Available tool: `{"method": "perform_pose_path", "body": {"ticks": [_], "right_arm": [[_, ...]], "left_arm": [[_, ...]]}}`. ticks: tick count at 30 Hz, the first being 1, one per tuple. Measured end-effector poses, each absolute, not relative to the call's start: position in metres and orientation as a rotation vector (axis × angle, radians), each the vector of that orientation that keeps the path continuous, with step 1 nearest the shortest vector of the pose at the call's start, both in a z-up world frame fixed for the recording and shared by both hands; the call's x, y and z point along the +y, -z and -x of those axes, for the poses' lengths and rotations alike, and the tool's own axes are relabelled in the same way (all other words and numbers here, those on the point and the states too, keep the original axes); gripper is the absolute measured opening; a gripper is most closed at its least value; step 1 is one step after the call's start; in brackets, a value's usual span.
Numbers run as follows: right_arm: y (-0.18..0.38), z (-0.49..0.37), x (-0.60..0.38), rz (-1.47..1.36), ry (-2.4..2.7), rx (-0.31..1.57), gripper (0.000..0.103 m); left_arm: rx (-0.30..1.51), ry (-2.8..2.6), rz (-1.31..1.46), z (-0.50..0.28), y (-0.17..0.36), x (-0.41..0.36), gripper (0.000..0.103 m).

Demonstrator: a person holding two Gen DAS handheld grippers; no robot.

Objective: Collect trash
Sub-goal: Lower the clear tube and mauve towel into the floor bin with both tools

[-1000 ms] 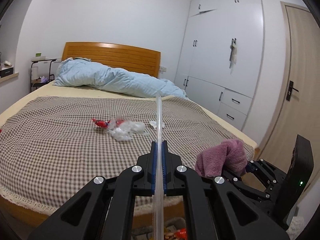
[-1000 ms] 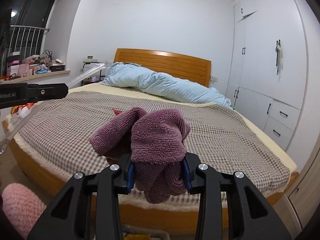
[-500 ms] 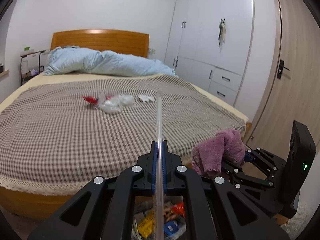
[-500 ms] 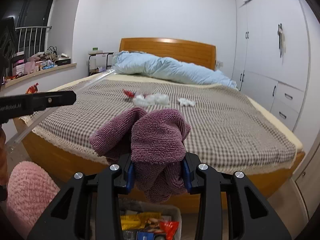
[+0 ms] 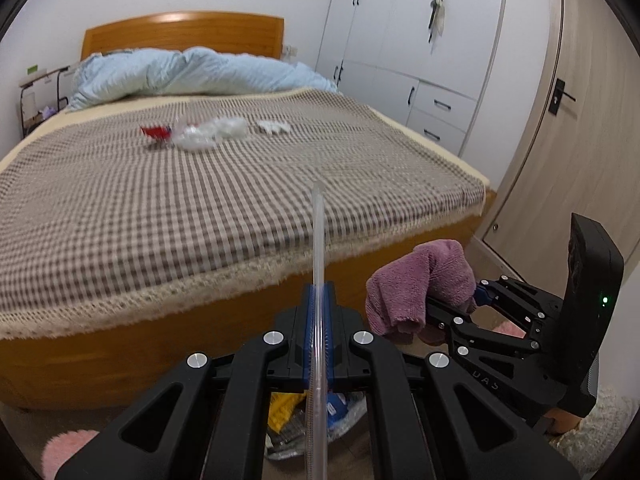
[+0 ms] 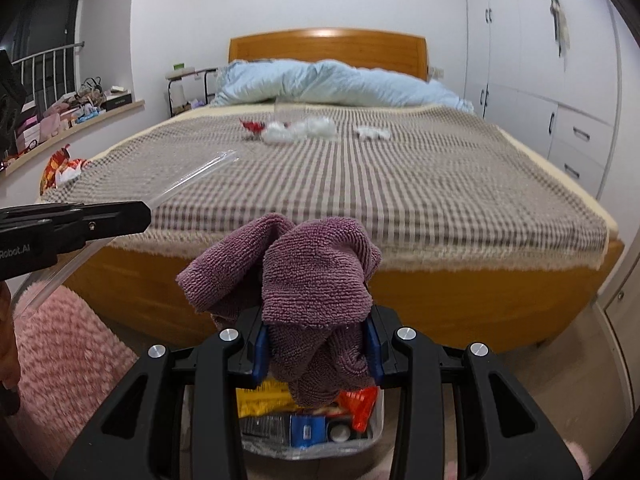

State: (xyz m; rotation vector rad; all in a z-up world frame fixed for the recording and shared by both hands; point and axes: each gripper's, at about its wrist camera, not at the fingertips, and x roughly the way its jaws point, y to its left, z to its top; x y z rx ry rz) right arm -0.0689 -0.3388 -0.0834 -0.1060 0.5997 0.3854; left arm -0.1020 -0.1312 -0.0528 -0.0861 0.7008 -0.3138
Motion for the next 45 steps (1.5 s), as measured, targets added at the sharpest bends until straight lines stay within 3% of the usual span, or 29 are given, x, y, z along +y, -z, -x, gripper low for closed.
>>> {"method": "perform_pose_path", "body": {"ticks": [30, 45], "right_arm": [[0.246, 0.017, -0.338, 0.171, -0.282, 1.086, 0.037], [0.296, -0.016, -0.35, 0.178, -0.175, 1.243, 0.037]], "left_arm": [[1.092, 0.356, 0.002, 0.044, 0.219, -0.163, 0.002], [1.244, 0.419, -0.033, -0.002, 0.292, -0.19, 0.002]]}}
